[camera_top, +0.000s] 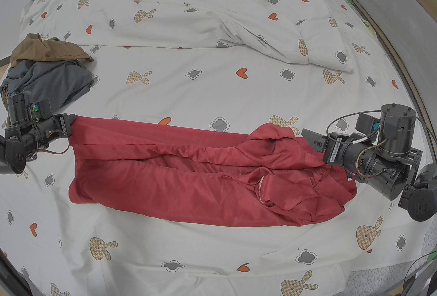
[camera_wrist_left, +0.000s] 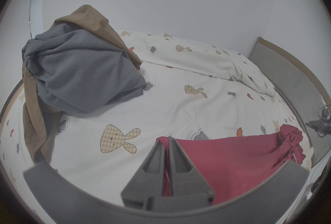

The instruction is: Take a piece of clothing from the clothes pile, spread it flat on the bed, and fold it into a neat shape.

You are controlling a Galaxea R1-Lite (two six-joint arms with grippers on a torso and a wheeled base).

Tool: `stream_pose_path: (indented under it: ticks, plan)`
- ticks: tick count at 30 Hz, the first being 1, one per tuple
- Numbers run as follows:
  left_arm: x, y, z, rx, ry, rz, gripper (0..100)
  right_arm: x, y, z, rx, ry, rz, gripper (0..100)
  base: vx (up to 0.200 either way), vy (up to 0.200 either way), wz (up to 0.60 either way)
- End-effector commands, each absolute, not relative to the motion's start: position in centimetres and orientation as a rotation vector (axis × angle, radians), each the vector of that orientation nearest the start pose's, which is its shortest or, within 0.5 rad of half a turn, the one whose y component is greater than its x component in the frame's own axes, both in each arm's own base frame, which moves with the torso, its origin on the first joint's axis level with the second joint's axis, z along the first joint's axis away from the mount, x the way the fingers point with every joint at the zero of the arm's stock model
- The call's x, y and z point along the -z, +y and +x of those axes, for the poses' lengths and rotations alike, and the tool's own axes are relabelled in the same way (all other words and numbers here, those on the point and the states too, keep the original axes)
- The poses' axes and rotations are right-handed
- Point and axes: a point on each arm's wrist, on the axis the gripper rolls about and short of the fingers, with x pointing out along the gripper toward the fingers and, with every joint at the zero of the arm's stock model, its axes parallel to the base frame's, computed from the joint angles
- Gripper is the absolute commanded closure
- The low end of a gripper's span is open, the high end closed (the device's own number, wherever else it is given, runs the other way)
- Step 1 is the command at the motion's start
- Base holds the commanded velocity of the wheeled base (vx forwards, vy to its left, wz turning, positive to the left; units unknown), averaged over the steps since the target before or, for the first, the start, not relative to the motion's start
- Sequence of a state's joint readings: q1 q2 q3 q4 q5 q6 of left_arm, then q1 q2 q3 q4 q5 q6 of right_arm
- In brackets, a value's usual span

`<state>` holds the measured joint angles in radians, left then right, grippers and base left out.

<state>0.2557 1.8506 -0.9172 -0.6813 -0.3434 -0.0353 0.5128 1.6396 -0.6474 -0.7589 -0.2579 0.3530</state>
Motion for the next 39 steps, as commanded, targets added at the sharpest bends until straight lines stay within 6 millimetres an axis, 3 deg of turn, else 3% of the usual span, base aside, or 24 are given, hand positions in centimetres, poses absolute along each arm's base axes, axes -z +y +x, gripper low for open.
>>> stream_pose_path:
  ticks: [1,15,16,20,27,34,39]
  plan:
    - [-16.4,7.6,33.7,0.095,0.256,-0.109,100,-16.9,13.2,24.6,-0.213,0.263,0.260,0,0.000,0.000,0.00]
    - [-16.3,5.9,32.6,0.136,0.358,-0.129,100,-16.9,13.3,24.6,-0.214,0.266,0.259,0,0.000,0.000,0.00]
    - [-16.2,5.9,32.6,0.135,0.363,-0.127,0,-16.8,13.3,24.7,-0.213,0.267,0.258,0,0.000,0.000,0.00]
    - [-16.6,5.9,32.5,0.132,0.352,-0.122,0,-16.2,13.4,25.0,-0.208,0.285,0.251,0,0.000,0.000,0.00]
    - [-19.5,5.9,30.7,0.027,0.273,-0.086,0,-14.6,14.3,27.0,-0.194,0.328,0.267,0,0.000,0.000,0.00]
    - [-22.4,5.3,27.6,-0.049,0.252,-0.073,0,-15.2,16.6,30.2,-0.212,0.309,0.304,0,0.000,0.000,0.00]
    - [-23.2,4.7,26.7,-0.034,0.258,-0.073,0,-15.3,17.4,30.4,-0.245,0.381,0.294,0,0.000,0.000,0.00]
